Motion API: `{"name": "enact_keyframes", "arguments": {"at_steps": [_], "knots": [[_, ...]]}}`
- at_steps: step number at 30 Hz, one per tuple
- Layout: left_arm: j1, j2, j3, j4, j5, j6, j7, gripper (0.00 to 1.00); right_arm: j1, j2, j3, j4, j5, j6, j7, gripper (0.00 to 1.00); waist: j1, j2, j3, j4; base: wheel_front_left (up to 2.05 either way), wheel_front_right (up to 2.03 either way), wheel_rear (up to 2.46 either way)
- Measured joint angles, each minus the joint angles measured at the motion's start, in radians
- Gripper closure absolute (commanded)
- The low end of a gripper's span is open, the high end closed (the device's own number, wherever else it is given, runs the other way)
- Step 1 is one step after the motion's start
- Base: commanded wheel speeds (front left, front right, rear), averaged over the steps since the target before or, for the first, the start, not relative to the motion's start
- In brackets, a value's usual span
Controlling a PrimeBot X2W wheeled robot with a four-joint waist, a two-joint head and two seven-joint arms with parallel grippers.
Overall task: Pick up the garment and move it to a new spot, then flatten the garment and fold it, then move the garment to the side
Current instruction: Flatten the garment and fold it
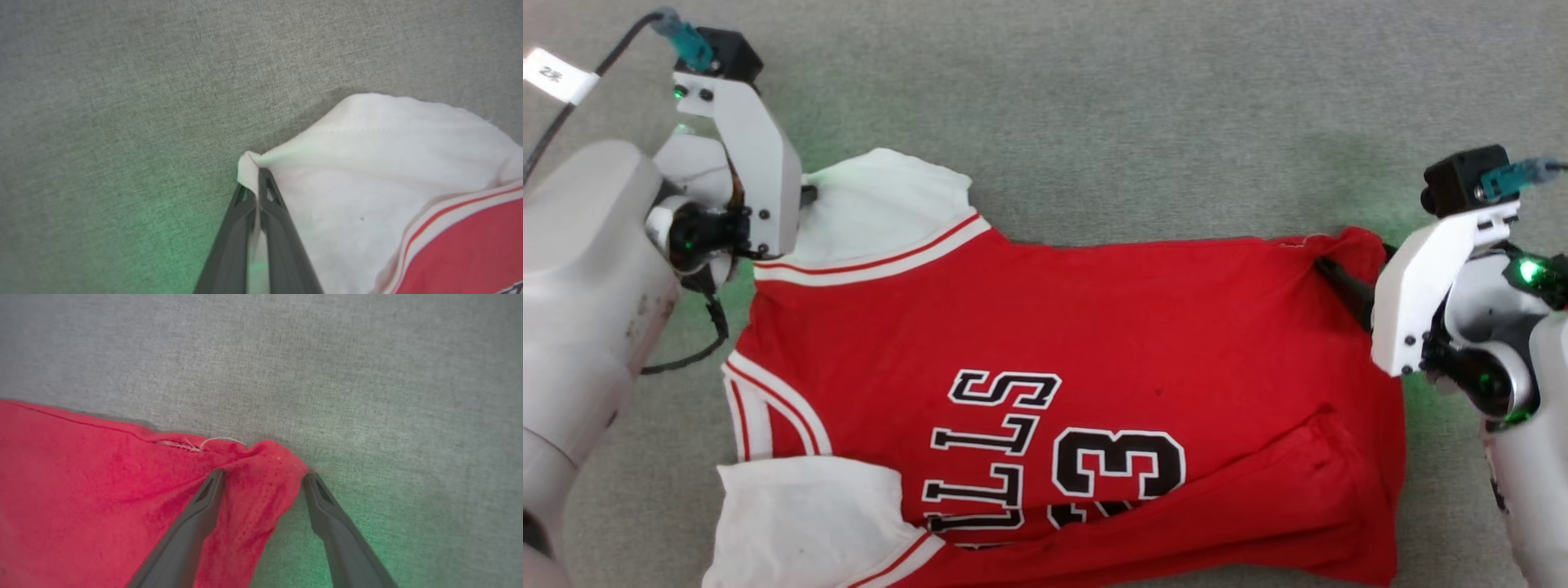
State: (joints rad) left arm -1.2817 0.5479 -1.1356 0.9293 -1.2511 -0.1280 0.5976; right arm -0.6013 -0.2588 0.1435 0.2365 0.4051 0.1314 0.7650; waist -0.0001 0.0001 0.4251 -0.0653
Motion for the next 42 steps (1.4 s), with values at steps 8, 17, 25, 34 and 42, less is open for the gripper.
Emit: {"name": "enact_keyframes", "arguments": {"at_steps": [8,17,25,34,42], "knots": [[0.005,0.0,-0.006,-0.035,-0.015,-0.001,-0.053,1.0,-0.046,-0.02,0.017,0.06,0.025,0.0,0.019,1.0,0.0,0.0,-0.001,0.027,0.0,0.0,0.0],[0.01,0.048,-0.005,-0.127,-0.054,-0.001,-0.07,1.0,0.012,-0.083,0.014,0.007,0.055,0.0,-0.036,1.0,0.0001,0.0,-0.048,0.062,0.0,0.0,0.0],[0.018,0.124,-0.002,-0.246,-0.084,-0.001,-0.03,1.0,0.121,-0.151,0.007,-0.142,0.087,0.0,-0.018,1.0,0.0001,0.0,-0.103,0.107,0.0,0.0,0.0],[0.158,0.274,0.002,-0.58,-0.169,0.131,0.033,1.0,0.297,-0.203,-0.052,-0.297,0.128,0.0,0.059,1.0,0.0001,0.0,-0.154,0.153,0.0,0.0,0.0],[0.32,0.439,-0.025,-0.936,-0.221,0.318,0.042,1.0,0.449,-0.201,-0.142,-0.36,0.141,0.0,0.144,1.0,0.0,0.0,-0.162,0.165,0.0,0.0,0.0]]}}
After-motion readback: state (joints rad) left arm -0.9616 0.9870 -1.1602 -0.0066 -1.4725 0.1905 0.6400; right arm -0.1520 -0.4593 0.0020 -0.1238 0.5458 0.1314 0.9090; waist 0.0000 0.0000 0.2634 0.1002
